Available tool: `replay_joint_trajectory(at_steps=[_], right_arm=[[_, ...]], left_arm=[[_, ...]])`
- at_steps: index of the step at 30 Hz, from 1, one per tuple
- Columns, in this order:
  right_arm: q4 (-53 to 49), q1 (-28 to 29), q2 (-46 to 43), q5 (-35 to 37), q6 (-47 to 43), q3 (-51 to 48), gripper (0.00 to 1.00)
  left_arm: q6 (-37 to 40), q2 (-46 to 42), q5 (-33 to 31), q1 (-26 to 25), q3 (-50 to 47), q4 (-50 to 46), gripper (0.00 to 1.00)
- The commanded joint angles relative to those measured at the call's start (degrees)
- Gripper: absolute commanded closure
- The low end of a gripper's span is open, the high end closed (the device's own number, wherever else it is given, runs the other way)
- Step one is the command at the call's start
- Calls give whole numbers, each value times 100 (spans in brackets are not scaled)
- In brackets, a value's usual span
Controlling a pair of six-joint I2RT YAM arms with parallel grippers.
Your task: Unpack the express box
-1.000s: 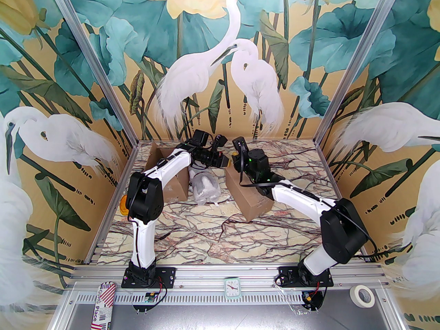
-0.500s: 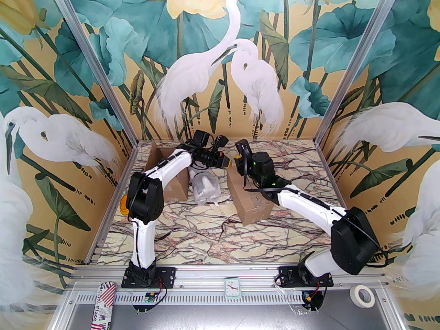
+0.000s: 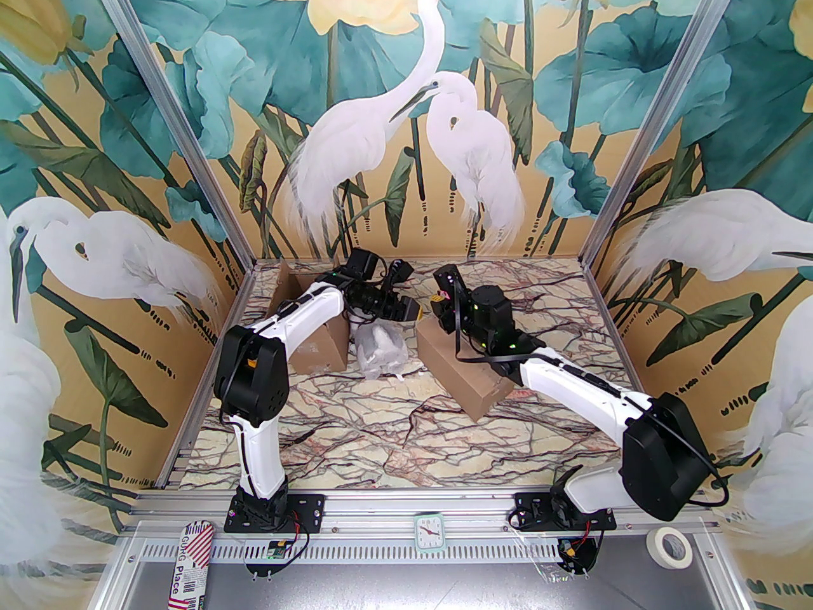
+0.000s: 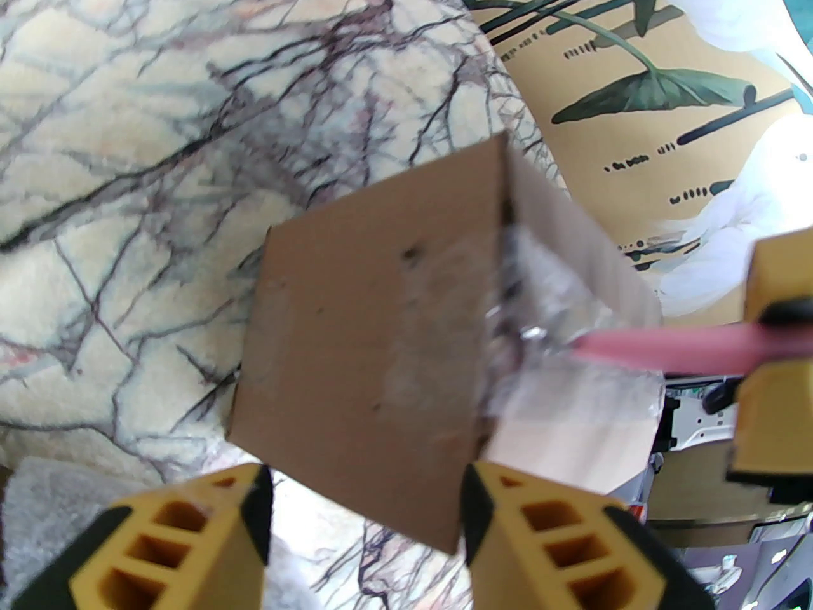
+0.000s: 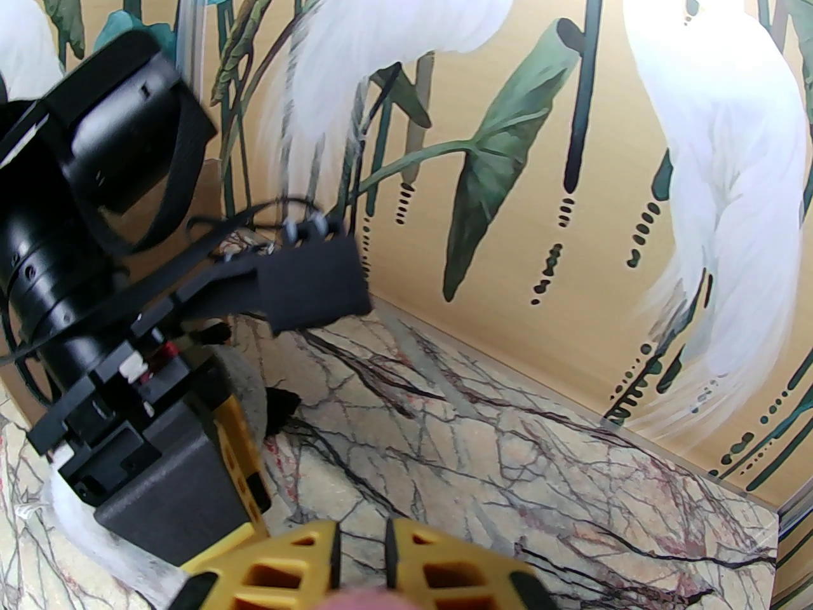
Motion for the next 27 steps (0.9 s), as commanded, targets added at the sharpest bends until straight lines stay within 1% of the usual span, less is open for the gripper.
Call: replay_joint_trajectory(at_steps=[1, 3, 8, 12, 15, 19, 23, 27], right_arm=[[-148, 12, -12, -238, 54, -19, 100], [-151, 11, -23, -237, 38, -31, 100], [-183, 11, -22, -228, -9, -28, 100], [-183, 13, 5, -234, -24, 0, 100], [-179, 9, 3, -252, -50, 13, 100], [-172, 2, -18, -220, -112, -19, 100], [-198, 8, -68, -134, -210, -59, 100], [-227, 11, -162, -88, -303, -135, 100]], left_arm=[[267, -107, 363, -24, 224, -173, 41], [262, -41, 616, -46, 262, -208, 40], [466, 219, 765, -222, 371, -512, 39], [605, 520, 671, -383, 582, -735, 39], [580, 715, 659, -407, 700, -784, 41], [553, 835, 550, -402, 732, -768, 50], [528, 931, 468, -383, 721, -785, 62], [474, 994, 454, -325, 705, -771, 71]])
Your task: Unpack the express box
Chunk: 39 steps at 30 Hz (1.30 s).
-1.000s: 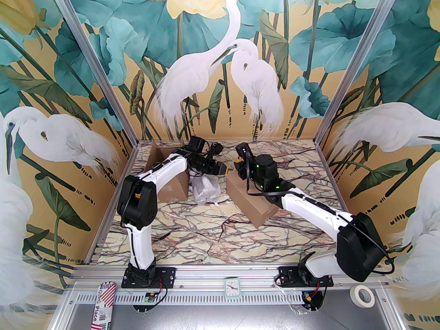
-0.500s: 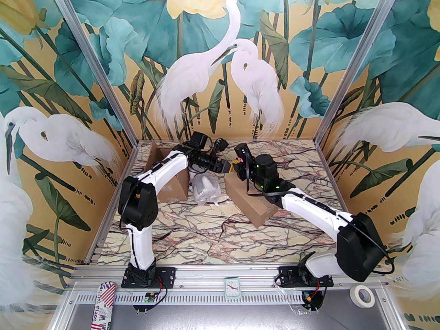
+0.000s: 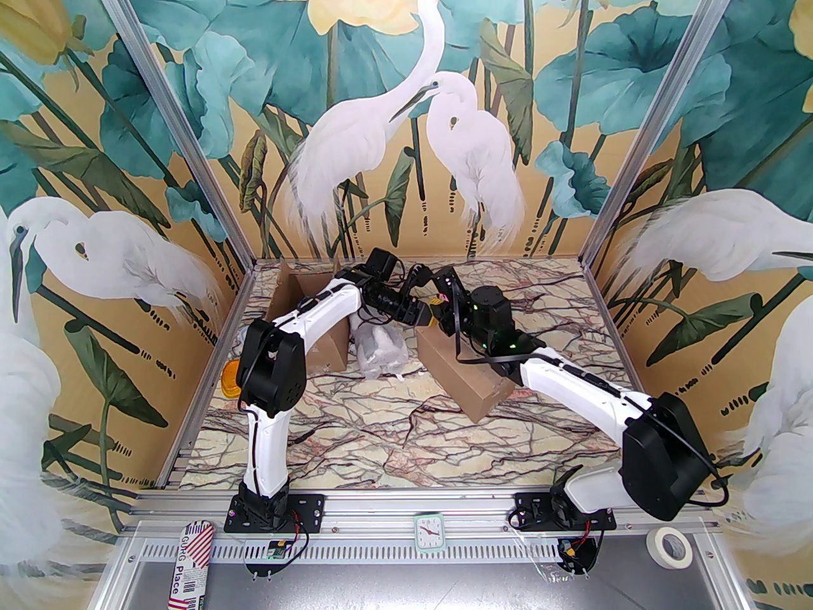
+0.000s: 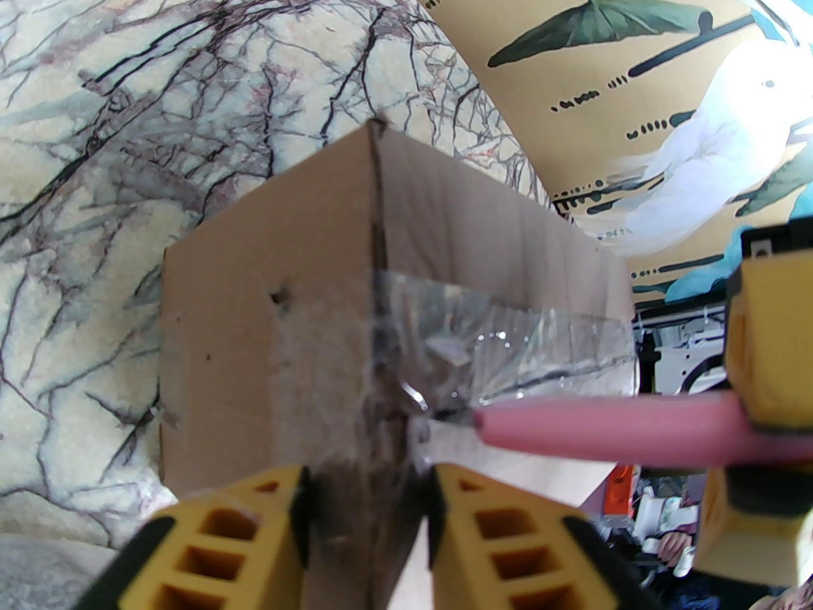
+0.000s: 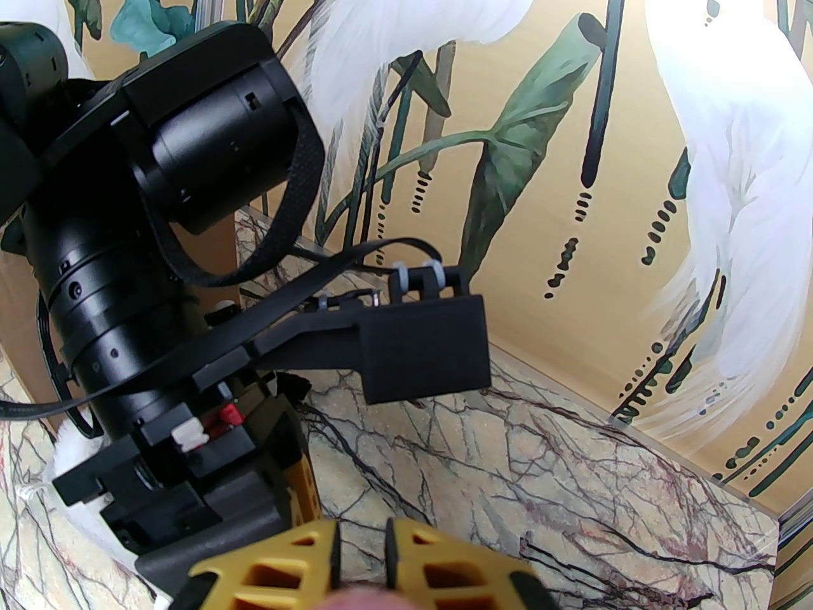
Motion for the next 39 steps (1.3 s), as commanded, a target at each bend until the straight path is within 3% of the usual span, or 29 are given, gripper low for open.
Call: replay_joint_trajectory(at_steps=[1, 6, 20, 39], right_arm=[[-87, 19, -174, -16, -116, -104, 100], [-92, 18, -298, 60, -194, -204, 100], [-292, 14, -672, 246, -129, -574, 100], [-838, 24, -1486, 433, 228, -1091, 100]], left_arm=[[-1, 317, -110, 42, 25, -210, 72], [-60, 405, -160, 78, 42, -212, 81], [-187, 518, -410, 123, 119, -309, 89], [-449, 513, -574, 130, 154, -215, 92]])
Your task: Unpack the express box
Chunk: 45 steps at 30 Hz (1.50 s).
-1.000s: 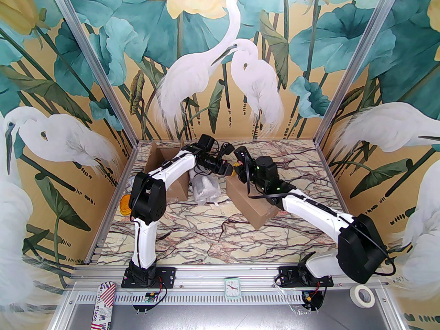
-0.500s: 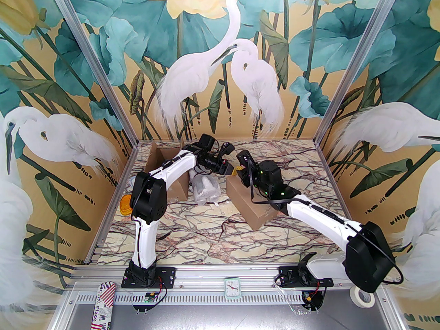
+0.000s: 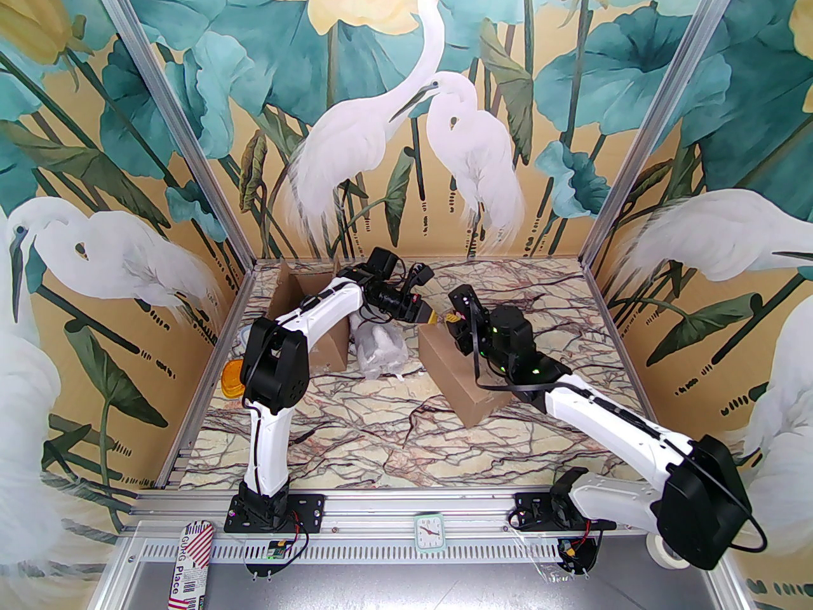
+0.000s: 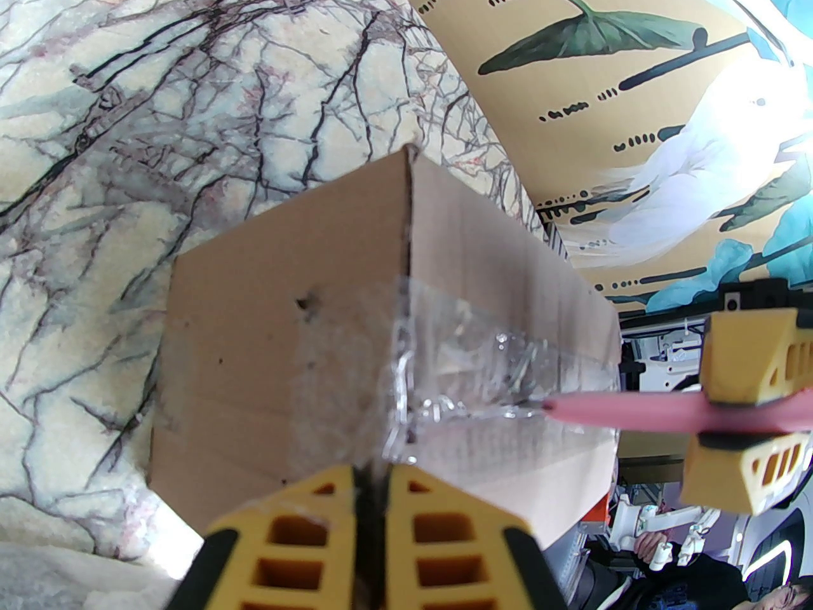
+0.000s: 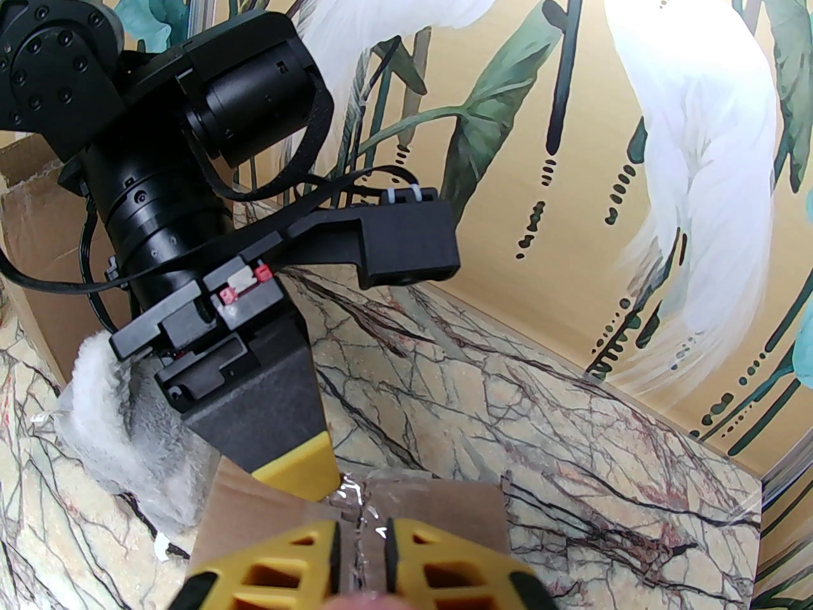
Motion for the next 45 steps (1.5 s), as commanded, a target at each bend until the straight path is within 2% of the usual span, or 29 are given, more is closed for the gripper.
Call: replay_joint_trajectory(at_steps=[1, 28, 37, 45], right_arm=[[-437, 17, -157, 99, 166, -128, 100], [-1381, 42, -1299, 197, 837, -562, 100], [-1175, 94, -1034, 461, 1427, -416, 100], [-1148, 180, -839, 642, 1570, -335, 100]], left_arm=[[-137, 329, -747, 93, -30, -199, 93], [-491, 207, -1003, 93, -115, -5, 95], [-636, 51, -1007, -8, -277, 164, 95], [-696, -73, -1030, -57, -414, 275, 95]])
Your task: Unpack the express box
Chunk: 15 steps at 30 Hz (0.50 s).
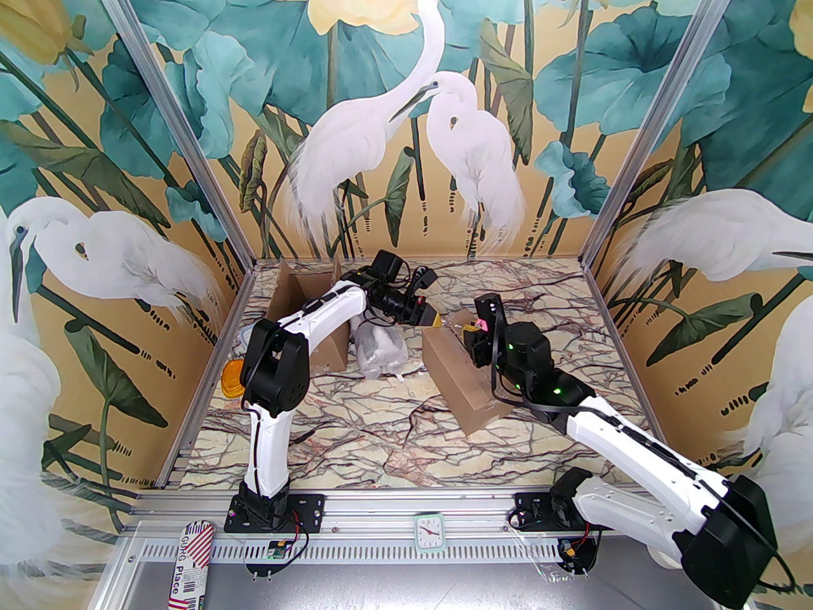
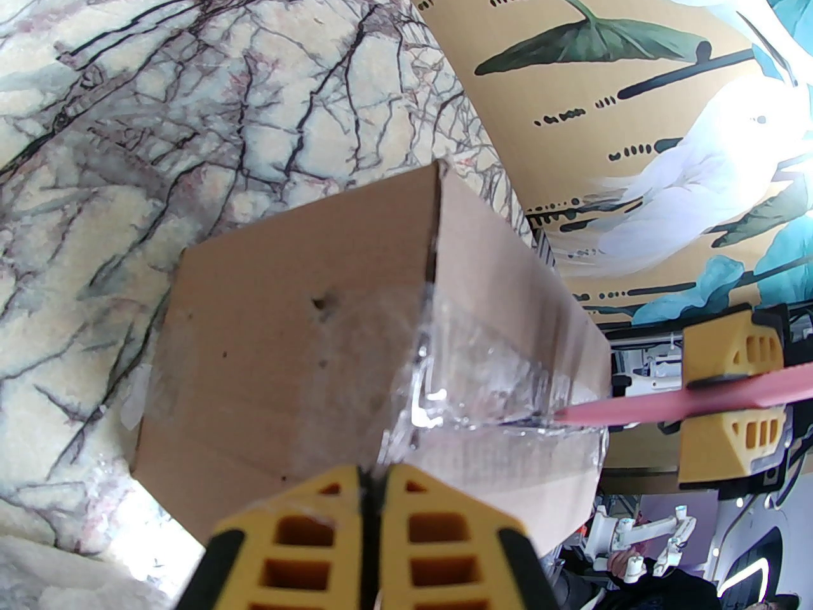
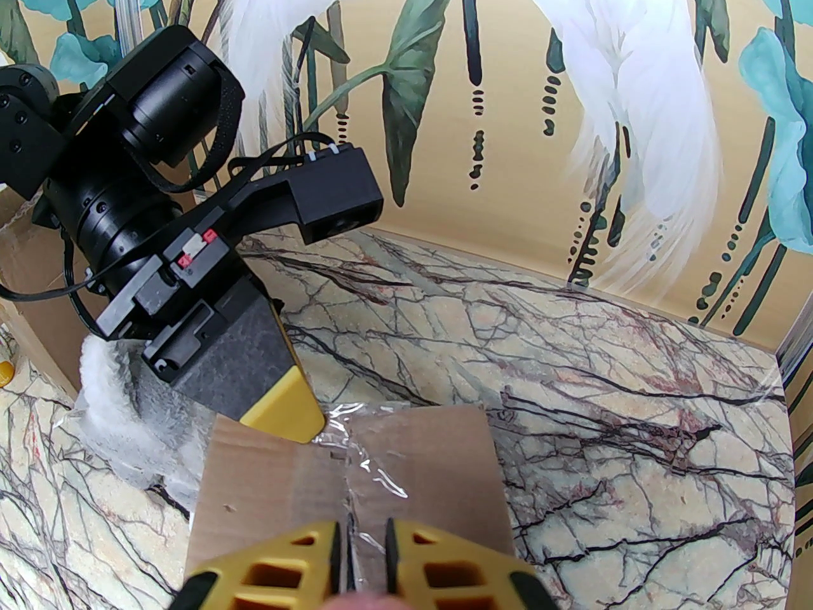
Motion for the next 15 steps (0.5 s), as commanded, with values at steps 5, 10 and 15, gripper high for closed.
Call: replay_joint_trajectory(at_steps=[5, 10, 15], right_arm=[[-537, 169, 19, 173, 356, 125, 100], [-846, 239, -185, 301, 369, 114, 100], [-1045, 251, -413, 368, 465, 9, 100]], left_arm=[[-198, 45, -975, 103, -228, 30, 95], [-167, 69, -1095, 107, -233, 0, 96], [-178, 111, -1149, 116, -242, -23, 98]])
